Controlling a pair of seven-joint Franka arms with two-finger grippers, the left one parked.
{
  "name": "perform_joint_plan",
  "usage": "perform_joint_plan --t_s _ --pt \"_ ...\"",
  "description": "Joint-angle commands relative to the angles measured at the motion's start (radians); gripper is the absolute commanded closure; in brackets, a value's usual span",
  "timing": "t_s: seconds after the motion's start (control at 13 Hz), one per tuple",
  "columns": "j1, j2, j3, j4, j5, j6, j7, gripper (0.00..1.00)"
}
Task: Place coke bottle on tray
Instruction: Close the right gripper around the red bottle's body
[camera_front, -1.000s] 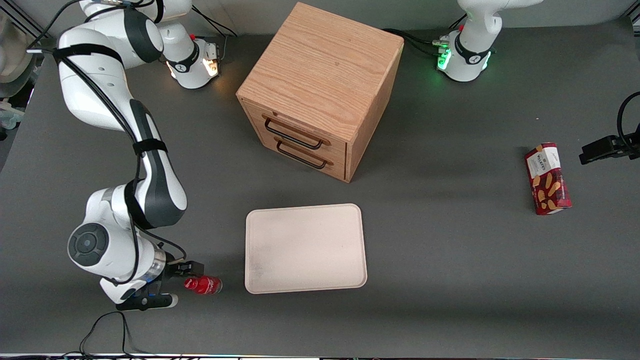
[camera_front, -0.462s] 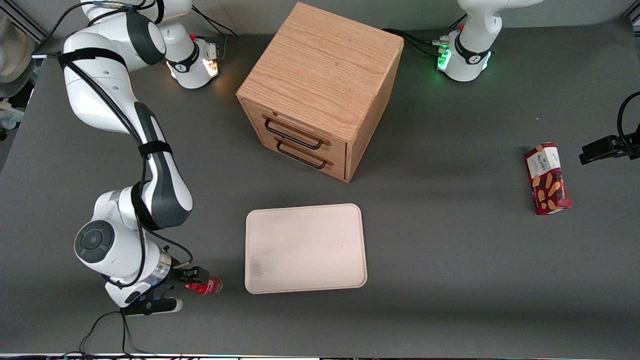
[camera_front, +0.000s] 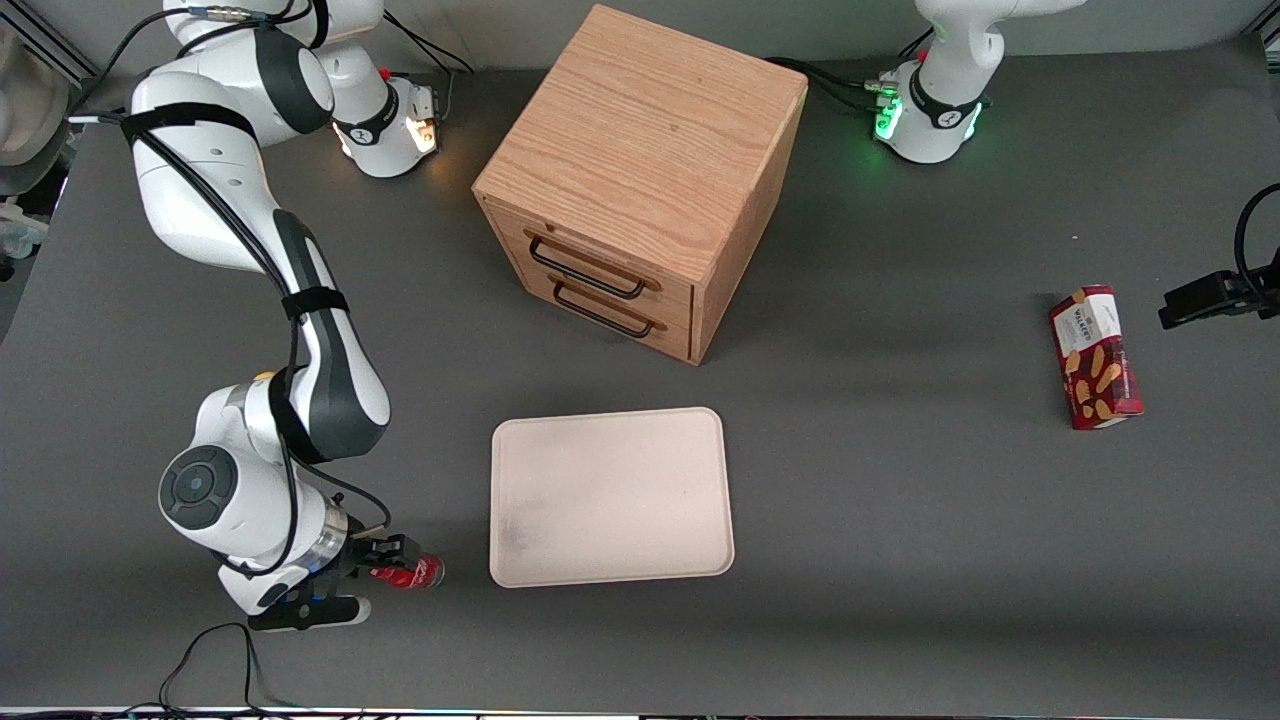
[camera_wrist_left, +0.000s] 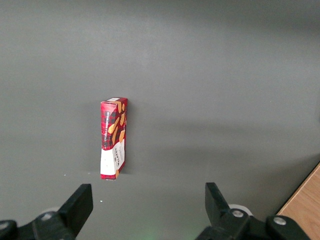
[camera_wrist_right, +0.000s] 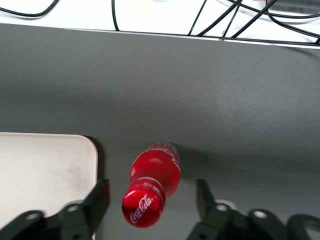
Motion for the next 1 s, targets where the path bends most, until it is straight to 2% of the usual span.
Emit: perform_joint_plan --t_s 0.0,0.46,0.69,0.92 --pt "0.0 0.017 0.007 0.027 -0.009 0.01 0.007 0.49" --pt "0.0 0.008 0.007 0.029 -0.015 -0.006 0.002 1.0" --pt "0.002 -0.029 0.007 0.033 -0.02 -0.103 0.001 1.0" --pt "0.019 -0.13 0.016 0.036 -0.023 -0.292 -0.019 1.0"
